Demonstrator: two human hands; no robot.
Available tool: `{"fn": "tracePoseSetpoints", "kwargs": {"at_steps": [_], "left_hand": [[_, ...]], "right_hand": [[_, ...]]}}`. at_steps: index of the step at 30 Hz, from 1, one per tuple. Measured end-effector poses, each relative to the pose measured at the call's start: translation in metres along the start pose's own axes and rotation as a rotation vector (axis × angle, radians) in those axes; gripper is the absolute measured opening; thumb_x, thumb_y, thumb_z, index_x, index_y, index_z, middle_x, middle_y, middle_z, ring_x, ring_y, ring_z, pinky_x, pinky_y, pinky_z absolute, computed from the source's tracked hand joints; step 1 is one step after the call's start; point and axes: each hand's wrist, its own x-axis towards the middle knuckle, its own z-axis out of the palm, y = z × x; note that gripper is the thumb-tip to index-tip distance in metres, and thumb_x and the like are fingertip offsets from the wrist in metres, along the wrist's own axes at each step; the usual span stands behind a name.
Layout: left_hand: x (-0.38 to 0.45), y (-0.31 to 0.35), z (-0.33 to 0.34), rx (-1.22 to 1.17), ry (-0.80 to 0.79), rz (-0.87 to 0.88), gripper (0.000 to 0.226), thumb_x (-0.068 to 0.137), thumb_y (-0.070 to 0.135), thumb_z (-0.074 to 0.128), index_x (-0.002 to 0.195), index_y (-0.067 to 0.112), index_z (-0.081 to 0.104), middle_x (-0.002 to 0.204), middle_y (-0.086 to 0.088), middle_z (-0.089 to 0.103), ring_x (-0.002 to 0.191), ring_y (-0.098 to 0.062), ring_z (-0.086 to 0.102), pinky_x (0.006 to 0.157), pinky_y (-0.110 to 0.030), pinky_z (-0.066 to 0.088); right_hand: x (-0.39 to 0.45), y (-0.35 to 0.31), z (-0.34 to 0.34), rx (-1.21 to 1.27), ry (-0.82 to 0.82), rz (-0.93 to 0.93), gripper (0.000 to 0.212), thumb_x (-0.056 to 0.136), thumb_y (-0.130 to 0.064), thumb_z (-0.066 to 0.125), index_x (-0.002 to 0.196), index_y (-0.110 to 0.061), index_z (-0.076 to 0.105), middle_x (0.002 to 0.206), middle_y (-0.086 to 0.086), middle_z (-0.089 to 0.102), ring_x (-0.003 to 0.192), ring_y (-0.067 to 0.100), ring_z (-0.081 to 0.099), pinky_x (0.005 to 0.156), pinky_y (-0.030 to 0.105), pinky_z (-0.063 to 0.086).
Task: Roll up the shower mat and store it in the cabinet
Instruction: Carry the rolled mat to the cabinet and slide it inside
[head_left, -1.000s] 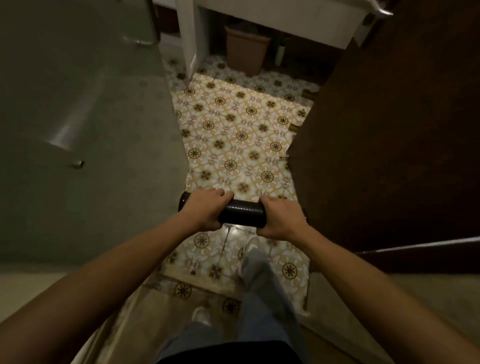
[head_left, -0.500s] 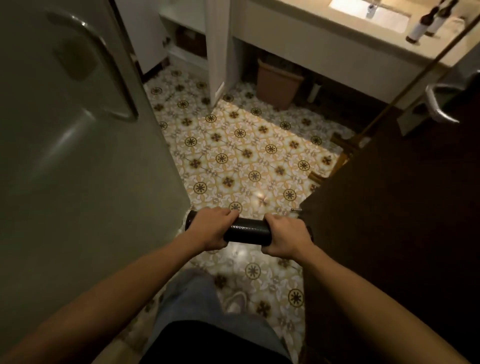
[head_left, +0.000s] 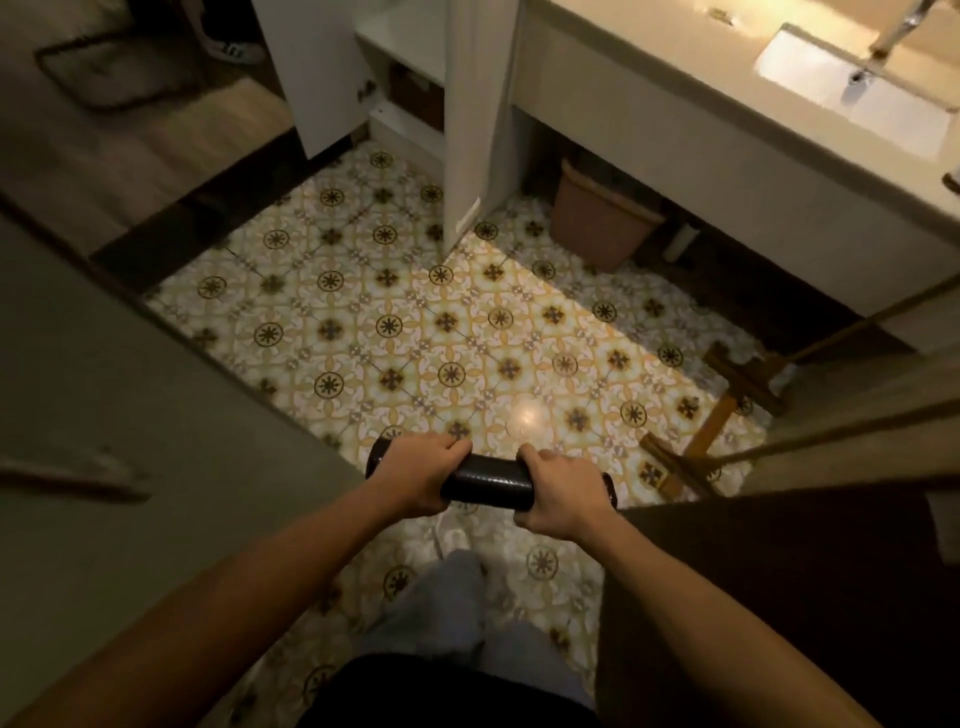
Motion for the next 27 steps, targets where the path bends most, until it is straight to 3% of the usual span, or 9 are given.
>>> {"fn": "tracePoseSetpoints", "kwargs": {"at_steps": [8,16,21,27], "left_hand": [[0.100,-0.079,-0.072,0.006,-0.011,-0.052,0.049,0.076,0.038,0.066,0.116,0.021,0.043,0.105,-0.002,0.059,0.089,-0.025,0.058,0.065,-0.037,0.044],[0.195,-0.190,-0.109,-0.109,0.005,-0.234,0.054,0.076,0.037,0.067,0.122,0.022,0.043,0.110,-0.002,0.060,0.094,-0.024,0.059,0.072,-0.037,0.048],[0.248,-0.282,-0.155,-0.078,0.022,-0.286,0.050,0.074,0.038,0.067,0.116,0.023,0.046,0.105,0.000,0.062,0.091,-0.022,0.060,0.069,-0.036,0.049],[0.272,-0.379,-0.197,-0.114,0.039,-0.408,0.052,0.073,0.040,0.066,0.117,0.023,0.044,0.105,0.000,0.061,0.091,-0.023,0.061,0.069,-0.036,0.050]], "right_hand": [[0.124,0.047,-0.076,0.001,0.016,-0.040,0.058,0.068,-0.054,0.067,0.112,-0.026,0.042,0.098,-0.002,0.062,0.078,0.025,0.064,0.061,0.034,0.046],[0.299,0.076,-0.146,-0.056,0.013,-0.176,0.060,0.068,-0.054,0.070,0.114,-0.025,0.045,0.101,-0.002,0.063,0.083,0.025,0.064,0.065,0.035,0.047],[0.413,0.072,-0.206,-0.034,-0.030,-0.241,0.067,0.070,-0.055,0.070,0.122,-0.024,0.042,0.104,0.002,0.063,0.087,0.028,0.064,0.071,0.038,0.050],[0.525,0.044,-0.272,-0.067,-0.010,-0.362,0.063,0.068,-0.055,0.070,0.118,-0.025,0.044,0.103,0.000,0.064,0.085,0.027,0.065,0.066,0.034,0.044]]}}
